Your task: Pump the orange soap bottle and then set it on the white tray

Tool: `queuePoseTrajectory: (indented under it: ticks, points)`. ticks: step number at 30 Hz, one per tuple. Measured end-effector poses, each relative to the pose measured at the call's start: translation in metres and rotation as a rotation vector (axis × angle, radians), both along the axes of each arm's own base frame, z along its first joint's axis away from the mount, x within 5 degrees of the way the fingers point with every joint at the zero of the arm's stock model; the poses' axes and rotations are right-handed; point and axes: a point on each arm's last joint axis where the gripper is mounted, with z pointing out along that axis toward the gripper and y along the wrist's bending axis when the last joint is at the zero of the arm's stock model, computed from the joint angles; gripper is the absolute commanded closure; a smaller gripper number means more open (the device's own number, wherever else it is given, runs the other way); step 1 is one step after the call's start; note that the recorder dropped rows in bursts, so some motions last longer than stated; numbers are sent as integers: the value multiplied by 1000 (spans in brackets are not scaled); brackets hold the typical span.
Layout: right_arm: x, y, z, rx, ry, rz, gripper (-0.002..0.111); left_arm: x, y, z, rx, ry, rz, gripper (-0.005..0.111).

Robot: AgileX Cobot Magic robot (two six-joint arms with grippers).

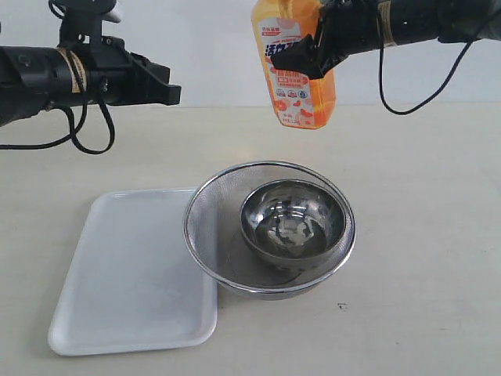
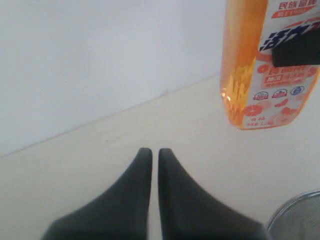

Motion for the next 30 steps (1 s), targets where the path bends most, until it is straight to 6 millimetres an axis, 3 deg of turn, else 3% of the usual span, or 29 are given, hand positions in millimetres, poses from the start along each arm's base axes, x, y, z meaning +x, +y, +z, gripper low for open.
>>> queuePoseTrajectory:
  ticks: [11,20,30]
  points:
    - [-2,-2,5,18,17,-2,108,-26,12,53,-2,-170,39,102]
    - [2,-40,7,57,71,-27,108,-50,24,82,26,-253,80,102]
    - [3,-63,8,73,89,-43,108,-74,35,117,24,-341,106,102]
